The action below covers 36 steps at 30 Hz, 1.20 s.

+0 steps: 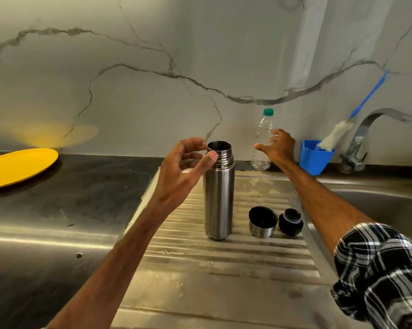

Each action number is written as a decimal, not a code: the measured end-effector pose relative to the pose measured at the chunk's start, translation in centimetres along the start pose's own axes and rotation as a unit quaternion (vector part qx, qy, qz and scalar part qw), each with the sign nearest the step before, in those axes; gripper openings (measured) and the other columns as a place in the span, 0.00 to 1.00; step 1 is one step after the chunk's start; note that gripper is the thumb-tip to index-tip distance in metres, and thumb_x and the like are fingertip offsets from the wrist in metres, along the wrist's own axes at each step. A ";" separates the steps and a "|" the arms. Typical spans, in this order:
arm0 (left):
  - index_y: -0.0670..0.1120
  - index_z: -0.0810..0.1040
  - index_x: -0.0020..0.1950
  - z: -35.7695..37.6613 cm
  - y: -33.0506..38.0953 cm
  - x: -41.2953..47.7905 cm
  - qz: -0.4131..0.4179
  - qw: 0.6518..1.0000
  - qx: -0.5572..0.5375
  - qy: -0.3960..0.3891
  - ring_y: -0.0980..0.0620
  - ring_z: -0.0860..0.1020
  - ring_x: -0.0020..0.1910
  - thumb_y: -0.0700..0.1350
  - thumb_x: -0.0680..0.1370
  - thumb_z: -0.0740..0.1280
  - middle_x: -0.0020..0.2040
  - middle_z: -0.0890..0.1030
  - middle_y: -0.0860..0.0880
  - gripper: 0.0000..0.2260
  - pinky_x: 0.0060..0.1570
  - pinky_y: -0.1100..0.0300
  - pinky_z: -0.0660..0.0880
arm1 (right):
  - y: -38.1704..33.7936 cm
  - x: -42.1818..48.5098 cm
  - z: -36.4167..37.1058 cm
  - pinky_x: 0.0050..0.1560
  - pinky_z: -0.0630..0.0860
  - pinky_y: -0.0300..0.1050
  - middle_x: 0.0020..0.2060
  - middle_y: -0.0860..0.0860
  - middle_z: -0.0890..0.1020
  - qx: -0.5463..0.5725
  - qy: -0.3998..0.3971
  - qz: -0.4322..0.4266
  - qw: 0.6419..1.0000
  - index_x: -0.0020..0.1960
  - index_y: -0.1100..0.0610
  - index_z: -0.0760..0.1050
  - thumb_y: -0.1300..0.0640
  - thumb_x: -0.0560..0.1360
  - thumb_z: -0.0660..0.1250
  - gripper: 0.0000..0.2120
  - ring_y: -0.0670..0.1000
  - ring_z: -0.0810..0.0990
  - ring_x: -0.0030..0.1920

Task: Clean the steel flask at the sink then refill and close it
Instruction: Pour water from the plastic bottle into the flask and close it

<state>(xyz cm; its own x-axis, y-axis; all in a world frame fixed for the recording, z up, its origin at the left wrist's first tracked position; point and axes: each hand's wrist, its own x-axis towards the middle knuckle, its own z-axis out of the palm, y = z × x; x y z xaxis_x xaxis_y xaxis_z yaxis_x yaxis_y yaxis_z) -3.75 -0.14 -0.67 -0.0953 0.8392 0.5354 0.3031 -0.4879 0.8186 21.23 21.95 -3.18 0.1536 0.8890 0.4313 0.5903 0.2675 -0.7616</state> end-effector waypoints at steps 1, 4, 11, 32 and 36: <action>0.49 0.75 0.69 0.0 -0.2 0.0 -0.005 1.000 0.000 -0.010 0.56 0.81 0.59 0.64 0.72 0.71 0.62 0.81 0.54 0.31 0.58 0.59 0.79 | 0.5 0.1 0.4 0.54 0.71 0.38 0.61 0.58 0.81 -0.007 -0.006 0.003 1.000 0.68 0.61 0.73 0.51 0.67 0.81 0.35 0.56 0.81 0.60; 0.51 0.73 0.71 0.2 -0.7 0.0 -0.011 0.999 0.009 -0.039 0.57 0.80 0.62 0.65 0.72 0.71 0.64 0.80 0.55 0.31 0.60 0.57 0.79 | 1.7 0.5 1.2 0.51 0.71 0.38 0.59 0.57 0.82 -0.023 0.002 0.016 1.000 0.66 0.61 0.74 0.50 0.67 0.81 0.33 0.55 0.81 0.57; 0.52 0.70 0.72 1.3 -0.7 -0.3 0.001 0.998 0.044 -0.054 0.62 0.78 0.60 0.67 0.65 0.73 0.65 0.78 0.55 0.39 0.56 0.66 0.78 | 3.0 1.6 1.5 0.52 0.71 0.42 0.58 0.58 0.81 -0.045 0.007 0.025 0.999 0.65 0.62 0.74 0.49 0.68 0.80 0.32 0.58 0.79 0.59; 0.49 0.76 0.69 1.7 -0.4 -0.2 0.012 0.993 0.096 -0.063 0.59 0.80 0.58 0.61 0.66 0.77 0.60 0.82 0.54 0.35 0.52 0.69 0.77 | -0.1 -5.0 -5.8 0.49 0.78 0.47 0.48 0.62 0.83 -0.061 -0.157 0.095 0.981 0.56 0.64 0.80 0.48 0.74 0.74 0.20 0.55 0.82 0.49; 0.48 0.77 0.68 1.7 -0.7 -0.2 0.012 0.992 0.110 -0.063 0.59 0.80 0.57 0.66 0.64 0.78 0.59 0.83 0.53 0.38 0.55 0.63 0.79 | -0.7 -10.7 -10.9 0.51 0.81 0.44 0.52 0.51 0.84 -0.033 -0.302 0.020 0.953 0.59 0.57 0.80 0.49 0.74 0.74 0.17 0.50 0.83 0.53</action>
<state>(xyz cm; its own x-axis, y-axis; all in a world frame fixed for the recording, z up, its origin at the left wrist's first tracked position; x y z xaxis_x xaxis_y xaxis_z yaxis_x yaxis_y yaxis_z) -2.36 0.40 -1.74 0.0296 0.8581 0.5126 0.5040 -0.4557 0.7337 27.85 8.15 -1.99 -0.2952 0.9549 0.0312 0.6450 0.2233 -0.7308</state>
